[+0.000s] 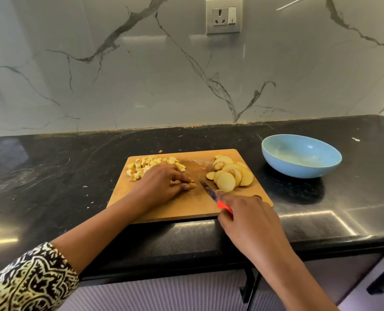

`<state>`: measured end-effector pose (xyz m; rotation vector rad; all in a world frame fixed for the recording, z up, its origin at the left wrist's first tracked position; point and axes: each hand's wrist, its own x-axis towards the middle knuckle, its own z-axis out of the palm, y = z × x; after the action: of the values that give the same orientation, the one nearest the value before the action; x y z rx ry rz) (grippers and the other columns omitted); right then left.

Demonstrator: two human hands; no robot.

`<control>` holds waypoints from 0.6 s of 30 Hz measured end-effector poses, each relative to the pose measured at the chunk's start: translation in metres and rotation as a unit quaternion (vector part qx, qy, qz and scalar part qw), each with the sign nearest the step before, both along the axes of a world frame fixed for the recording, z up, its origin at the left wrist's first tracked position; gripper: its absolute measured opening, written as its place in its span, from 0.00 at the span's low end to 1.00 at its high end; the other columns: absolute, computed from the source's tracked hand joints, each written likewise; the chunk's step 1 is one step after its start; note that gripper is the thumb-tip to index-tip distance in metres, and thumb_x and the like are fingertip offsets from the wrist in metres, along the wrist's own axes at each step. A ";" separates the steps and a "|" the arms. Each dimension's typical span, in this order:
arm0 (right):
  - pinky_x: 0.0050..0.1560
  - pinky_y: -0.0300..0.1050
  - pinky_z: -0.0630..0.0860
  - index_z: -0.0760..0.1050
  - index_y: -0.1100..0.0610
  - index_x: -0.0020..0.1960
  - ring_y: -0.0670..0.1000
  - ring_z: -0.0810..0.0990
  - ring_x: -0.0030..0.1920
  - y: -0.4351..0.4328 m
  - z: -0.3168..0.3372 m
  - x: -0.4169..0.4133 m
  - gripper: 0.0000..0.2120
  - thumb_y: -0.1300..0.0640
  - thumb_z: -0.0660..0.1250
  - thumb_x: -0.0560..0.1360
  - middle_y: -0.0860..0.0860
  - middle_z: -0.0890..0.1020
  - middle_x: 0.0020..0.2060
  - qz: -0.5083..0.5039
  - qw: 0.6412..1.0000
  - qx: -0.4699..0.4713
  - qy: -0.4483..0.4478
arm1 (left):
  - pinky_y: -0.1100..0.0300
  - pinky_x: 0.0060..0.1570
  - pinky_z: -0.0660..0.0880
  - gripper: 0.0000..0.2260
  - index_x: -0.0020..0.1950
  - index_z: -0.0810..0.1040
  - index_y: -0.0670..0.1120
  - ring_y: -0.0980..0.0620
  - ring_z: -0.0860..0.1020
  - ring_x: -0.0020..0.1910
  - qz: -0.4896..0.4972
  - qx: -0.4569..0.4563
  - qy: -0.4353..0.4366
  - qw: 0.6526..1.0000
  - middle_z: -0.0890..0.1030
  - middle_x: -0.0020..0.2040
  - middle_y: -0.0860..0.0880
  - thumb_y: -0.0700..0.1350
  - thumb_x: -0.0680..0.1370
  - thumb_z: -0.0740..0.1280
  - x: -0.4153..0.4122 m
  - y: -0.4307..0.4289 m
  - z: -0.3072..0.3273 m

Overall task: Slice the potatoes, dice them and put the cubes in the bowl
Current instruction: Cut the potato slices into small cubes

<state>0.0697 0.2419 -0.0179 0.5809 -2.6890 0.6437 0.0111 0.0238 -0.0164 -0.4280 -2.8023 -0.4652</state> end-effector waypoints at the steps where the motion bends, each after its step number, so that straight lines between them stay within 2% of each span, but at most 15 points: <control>1: 0.38 0.36 0.68 0.64 0.42 0.72 0.44 0.78 0.47 -0.001 0.001 0.001 0.21 0.50 0.57 0.80 0.43 0.81 0.50 0.003 1.000 -0.003 0.001 | 0.58 0.54 0.74 0.13 0.58 0.82 0.51 0.56 0.76 0.52 0.005 0.007 0.004 1.000 0.81 0.53 0.53 0.53 0.75 0.69 0.001 0.001 0.000; 5: 0.44 0.37 0.74 0.63 0.44 0.73 0.44 0.79 0.46 -0.010 0.002 0.002 0.21 0.50 0.58 0.80 0.43 0.81 0.50 0.012 1.000 -0.005 -0.002 | 0.58 0.52 0.74 0.11 0.54 0.83 0.53 0.56 0.76 0.50 0.035 0.047 0.010 0.998 0.83 0.51 0.52 0.52 0.73 0.71 0.003 0.004 0.000; 10: 0.46 0.39 0.74 0.63 0.45 0.74 0.45 0.79 0.50 -0.019 -0.002 0.004 0.22 0.50 0.58 0.81 0.43 0.81 0.54 0.016 1.000 0.006 -0.015 | 0.68 0.41 0.66 0.10 0.54 0.83 0.54 0.59 0.74 0.47 0.051 0.053 0.010 0.997 0.82 0.50 0.52 0.52 0.73 0.71 0.003 0.004 -0.002; 15: 0.42 0.38 0.69 0.62 0.46 0.74 0.45 0.77 0.48 -0.026 0.000 0.001 0.22 0.51 0.57 0.81 0.45 0.80 0.52 0.024 0.999 0.030 0.001 | 0.75 0.40 0.64 0.10 0.53 0.83 0.52 0.61 0.74 0.46 0.038 0.074 -0.002 0.997 0.83 0.50 0.53 0.50 0.73 0.72 0.001 0.003 0.000; 18: 0.39 0.40 0.67 0.69 0.49 0.69 0.47 0.72 0.42 -0.038 0.002 -0.009 0.17 0.53 0.58 0.81 0.48 0.79 0.49 0.022 0.997 0.076 -0.003 | 0.74 0.41 0.66 0.09 0.52 0.84 0.52 0.61 0.75 0.46 0.034 0.084 0.000 0.996 0.83 0.49 0.54 0.50 0.73 0.73 0.000 0.003 0.001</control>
<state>0.0606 0.2035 -0.0155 0.6785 -2.7547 0.4535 0.0112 0.0268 -0.0151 -0.2957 -2.7398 -0.6783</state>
